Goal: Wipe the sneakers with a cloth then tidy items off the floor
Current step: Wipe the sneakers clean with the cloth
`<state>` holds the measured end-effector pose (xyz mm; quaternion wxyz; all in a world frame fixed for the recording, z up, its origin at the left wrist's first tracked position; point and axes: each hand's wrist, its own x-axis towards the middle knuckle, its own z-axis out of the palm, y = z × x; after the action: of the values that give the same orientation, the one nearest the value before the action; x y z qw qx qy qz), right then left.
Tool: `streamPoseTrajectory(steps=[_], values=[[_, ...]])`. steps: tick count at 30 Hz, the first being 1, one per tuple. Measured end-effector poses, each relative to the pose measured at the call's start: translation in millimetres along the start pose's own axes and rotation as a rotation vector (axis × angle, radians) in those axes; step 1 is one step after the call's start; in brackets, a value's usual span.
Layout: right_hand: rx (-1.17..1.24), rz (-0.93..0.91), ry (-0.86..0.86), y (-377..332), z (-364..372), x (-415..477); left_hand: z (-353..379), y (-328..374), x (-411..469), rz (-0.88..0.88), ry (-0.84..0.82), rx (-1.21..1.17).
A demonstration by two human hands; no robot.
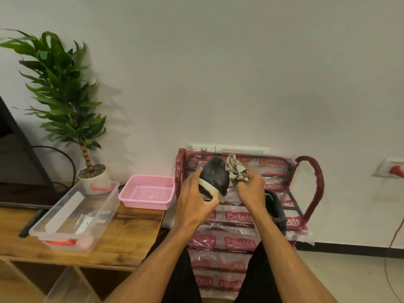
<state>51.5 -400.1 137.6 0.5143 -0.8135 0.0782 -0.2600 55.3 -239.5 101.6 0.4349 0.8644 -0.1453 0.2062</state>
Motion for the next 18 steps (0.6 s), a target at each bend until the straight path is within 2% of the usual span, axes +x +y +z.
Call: streamPoseTrajectory(steps=[6,8,18], values=[[-0.109,-0.543,0.09,-0.7,-4.3,-18.9,-5.8,23.9,30.7,0.078,0.088,-0.132],[-0.146,-0.633,0.081,-2.0,-3.3,-19.3,-7.9,28.7,37.9,0.111,0.079,-0.158],[-0.112,-0.479,-0.001,-3.7,9.2,-6.7,1.4,4.9,48.6,0.211,-0.003,-0.119]])
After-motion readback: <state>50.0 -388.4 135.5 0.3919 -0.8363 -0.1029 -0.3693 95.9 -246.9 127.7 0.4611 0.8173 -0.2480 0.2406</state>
